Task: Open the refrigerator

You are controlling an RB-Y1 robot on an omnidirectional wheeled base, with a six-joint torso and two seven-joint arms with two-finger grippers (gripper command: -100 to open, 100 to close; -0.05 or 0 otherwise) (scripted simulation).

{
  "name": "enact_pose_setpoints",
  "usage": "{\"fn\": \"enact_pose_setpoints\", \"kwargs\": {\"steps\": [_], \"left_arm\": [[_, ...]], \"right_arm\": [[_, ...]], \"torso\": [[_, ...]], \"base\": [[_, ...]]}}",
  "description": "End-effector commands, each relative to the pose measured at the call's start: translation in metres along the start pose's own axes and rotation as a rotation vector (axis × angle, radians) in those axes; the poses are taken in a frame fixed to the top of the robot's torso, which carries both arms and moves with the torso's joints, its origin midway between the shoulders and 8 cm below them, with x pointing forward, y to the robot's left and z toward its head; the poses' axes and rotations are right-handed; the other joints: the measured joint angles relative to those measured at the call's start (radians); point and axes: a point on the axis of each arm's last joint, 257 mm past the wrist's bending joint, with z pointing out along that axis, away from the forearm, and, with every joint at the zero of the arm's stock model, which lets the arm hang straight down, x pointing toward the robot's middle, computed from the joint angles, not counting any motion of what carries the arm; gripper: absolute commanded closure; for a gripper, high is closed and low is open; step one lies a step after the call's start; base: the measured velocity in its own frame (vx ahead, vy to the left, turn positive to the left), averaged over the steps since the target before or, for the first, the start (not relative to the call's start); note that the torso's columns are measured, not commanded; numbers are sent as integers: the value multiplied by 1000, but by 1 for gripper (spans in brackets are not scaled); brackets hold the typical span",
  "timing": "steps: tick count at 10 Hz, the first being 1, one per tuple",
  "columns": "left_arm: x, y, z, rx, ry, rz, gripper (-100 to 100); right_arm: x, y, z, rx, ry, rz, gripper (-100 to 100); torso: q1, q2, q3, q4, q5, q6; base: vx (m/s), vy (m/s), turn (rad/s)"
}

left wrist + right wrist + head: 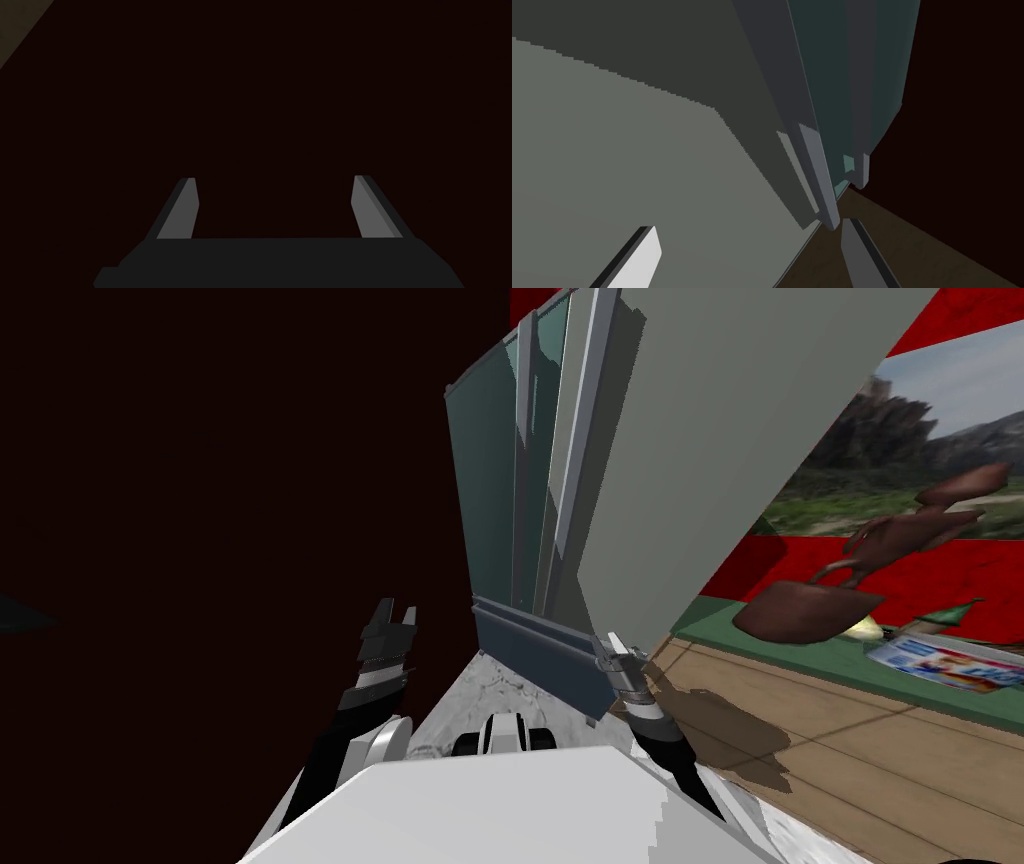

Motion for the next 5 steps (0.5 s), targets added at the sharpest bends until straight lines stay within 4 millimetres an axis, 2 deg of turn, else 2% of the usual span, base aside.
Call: {"fn": "enact_pose_setpoints", "kwargs": {"steps": [1,4,5], "left_arm": [[0,0,0,0,0,0,0],[0,0,0,0,0,0,0],[0,0,0,0,0,0,0]], "right_arm": [[2,-8,-9,-1,16,-101,-100],[6,-20,-25,-4,46,-235,-100],[6,-20,-25,-4,46,-260,-100]], "torso": [[0,-1,-1,0,0,0],[0,0,0,0,0,0],[0,-1,0,0,0,0]], "base": [[145,46,0],[148,50,1],[121,47,0]]}}
